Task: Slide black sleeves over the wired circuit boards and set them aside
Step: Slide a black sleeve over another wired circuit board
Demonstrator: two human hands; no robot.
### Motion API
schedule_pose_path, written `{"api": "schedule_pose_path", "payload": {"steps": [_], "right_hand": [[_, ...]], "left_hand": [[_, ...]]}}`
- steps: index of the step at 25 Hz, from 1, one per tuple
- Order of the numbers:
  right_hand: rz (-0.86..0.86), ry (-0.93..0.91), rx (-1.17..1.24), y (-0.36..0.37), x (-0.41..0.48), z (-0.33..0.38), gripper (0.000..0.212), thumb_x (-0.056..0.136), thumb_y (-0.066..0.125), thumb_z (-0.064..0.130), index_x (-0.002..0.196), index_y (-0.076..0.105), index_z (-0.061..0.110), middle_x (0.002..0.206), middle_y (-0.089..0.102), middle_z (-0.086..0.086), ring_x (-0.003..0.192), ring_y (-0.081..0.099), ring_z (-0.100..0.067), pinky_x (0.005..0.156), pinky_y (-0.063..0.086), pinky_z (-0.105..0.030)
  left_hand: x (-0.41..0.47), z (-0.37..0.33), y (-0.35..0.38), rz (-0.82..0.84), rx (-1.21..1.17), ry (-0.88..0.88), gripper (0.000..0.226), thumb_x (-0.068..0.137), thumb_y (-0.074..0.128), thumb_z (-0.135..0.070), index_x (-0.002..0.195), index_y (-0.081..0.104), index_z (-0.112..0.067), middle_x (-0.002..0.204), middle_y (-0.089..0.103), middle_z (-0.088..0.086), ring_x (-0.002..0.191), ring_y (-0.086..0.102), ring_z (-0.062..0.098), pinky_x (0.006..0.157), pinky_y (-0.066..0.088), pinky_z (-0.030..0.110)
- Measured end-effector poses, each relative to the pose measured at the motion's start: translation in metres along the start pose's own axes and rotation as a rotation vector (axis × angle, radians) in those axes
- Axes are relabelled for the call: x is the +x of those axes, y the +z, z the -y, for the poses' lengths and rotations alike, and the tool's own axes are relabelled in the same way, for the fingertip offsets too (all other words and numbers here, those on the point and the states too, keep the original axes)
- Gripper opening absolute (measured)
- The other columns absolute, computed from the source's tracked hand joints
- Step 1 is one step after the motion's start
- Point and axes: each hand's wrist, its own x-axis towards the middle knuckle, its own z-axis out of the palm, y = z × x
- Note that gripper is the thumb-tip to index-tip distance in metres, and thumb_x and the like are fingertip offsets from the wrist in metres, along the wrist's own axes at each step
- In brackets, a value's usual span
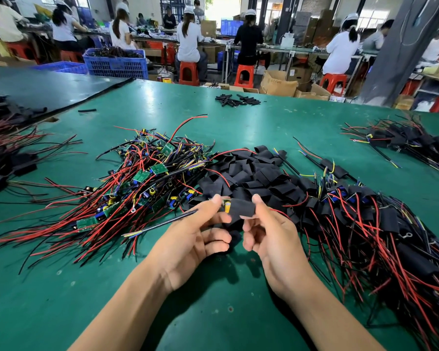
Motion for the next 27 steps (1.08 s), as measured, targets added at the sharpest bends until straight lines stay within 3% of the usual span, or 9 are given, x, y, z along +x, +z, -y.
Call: {"api": "schedule_pose_path", "payload": {"steps": [3, 6, 9, 11, 13, 15, 20, 27], "right_hand": [[-0.048, 0.059, 0.122, -0.0043, 0.0034, 0.0014, 0.044, 0.093, 0.063, 0.033, 0.054, 0.071, 0.015, 0.055, 0.053, -0.003, 0.038, 0.039, -0.012, 0.04, 0.034, -0.021], [-0.07, 0.084, 0.152, -0.007, 0.0065, 0.0016, 0.048, 0.097, 0.059, 0.026, 0.051, 0.069, 0.015, 0.053, 0.051, -0.003, 0.036, 0.036, -0.013, 0.041, 0.032, -0.023], [-0.058, 0.144, 0.139, -0.0092, 0.0078, 0.0007, 0.046, 0.096, 0.059, 0.023, 0.052, 0.066, 0.016, 0.054, 0.05, -0.002, 0.036, 0.034, -0.013, 0.041, 0.029, -0.023], [-0.047, 0.115, 0.082, -0.01, 0.0078, -0.002, 0.032, 0.097, 0.06, 0.025, 0.068, 0.067, 0.012, 0.058, 0.054, -0.001, 0.038, 0.038, -0.013, 0.042, 0.033, -0.022], [-0.033, 0.042, 0.082, -0.0107, 0.0076, -0.0041, 0.016, 0.095, 0.062, 0.027, 0.088, 0.068, 0.013, 0.067, 0.056, 0.001, 0.042, 0.043, -0.013, 0.044, 0.037, -0.022], [0.032, -0.026, 0.162, -0.0113, 0.0068, -0.0031, 0.015, 0.087, 0.068, 0.028, 0.097, 0.074, 0.018, 0.075, 0.056, 0.002, 0.047, 0.049, -0.014, 0.048, 0.043, -0.022], [0.173, -0.149, 0.19, -0.0071, 0.0028, 0.0007, 0.028, 0.071, 0.081, 0.016, 0.099, 0.079, 0.014, 0.082, 0.073, -0.004, 0.068, 0.068, -0.02, 0.069, 0.057, -0.027], [0.138, -0.123, 0.16, -0.0085, 0.0019, -0.0003, 0.035, 0.07, 0.077, 0.017, 0.103, 0.077, 0.007, 0.083, 0.074, -0.011, 0.072, 0.07, -0.023, 0.073, 0.058, -0.028]], "left_hand": [[0.0016, 0.0023, -0.0009, -0.104, 0.087, -0.005, 0.048, 0.065, 0.08, -0.044, 0.094, 0.069, -0.008, 0.071, 0.06, 0.002, 0.05, 0.057, 0.017, 0.046, 0.05, 0.024], [0.0029, 0.0028, -0.0017, -0.175, 0.136, 0.043, 0.05, 0.064, 0.081, -0.046, 0.093, 0.063, -0.008, 0.068, 0.057, 0.002, 0.046, 0.054, 0.019, 0.041, 0.046, 0.024], [0.0022, 0.0018, -0.004, -0.129, 0.124, 0.083, 0.033, 0.066, 0.082, -0.037, 0.088, 0.076, -0.013, 0.079, 0.067, 0.007, 0.049, 0.057, 0.02, 0.044, 0.048, 0.024], [0.0019, 0.0029, -0.0037, -0.083, 0.107, 0.096, 0.021, 0.071, 0.077, -0.03, 0.083, 0.078, -0.012, 0.083, 0.07, 0.01, 0.052, 0.06, 0.019, 0.047, 0.05, 0.023], [0.0026, 0.0039, -0.0036, -0.106, 0.099, 0.122, 0.017, 0.072, 0.075, -0.026, 0.078, 0.079, -0.01, 0.082, 0.071, 0.012, 0.054, 0.062, 0.018, 0.048, 0.051, 0.022], [0.0033, 0.0034, -0.0038, -0.14, 0.072, 0.145, 0.018, 0.07, 0.076, -0.025, 0.077, 0.078, -0.009, 0.082, 0.072, 0.013, 0.055, 0.063, 0.018, 0.049, 0.052, 0.023], [0.0028, 0.0016, -0.0028, -0.146, 0.01, 0.164, 0.021, 0.068, 0.077, -0.024, 0.08, 0.077, -0.007, 0.078, 0.072, 0.012, 0.058, 0.067, 0.019, 0.051, 0.054, 0.024], [0.0003, -0.0022, -0.0022, -0.131, -0.017, 0.142, 0.031, 0.07, 0.074, -0.018, 0.098, 0.069, -0.006, 0.076, 0.072, 0.012, 0.057, 0.068, 0.016, 0.054, 0.057, 0.022]]}}
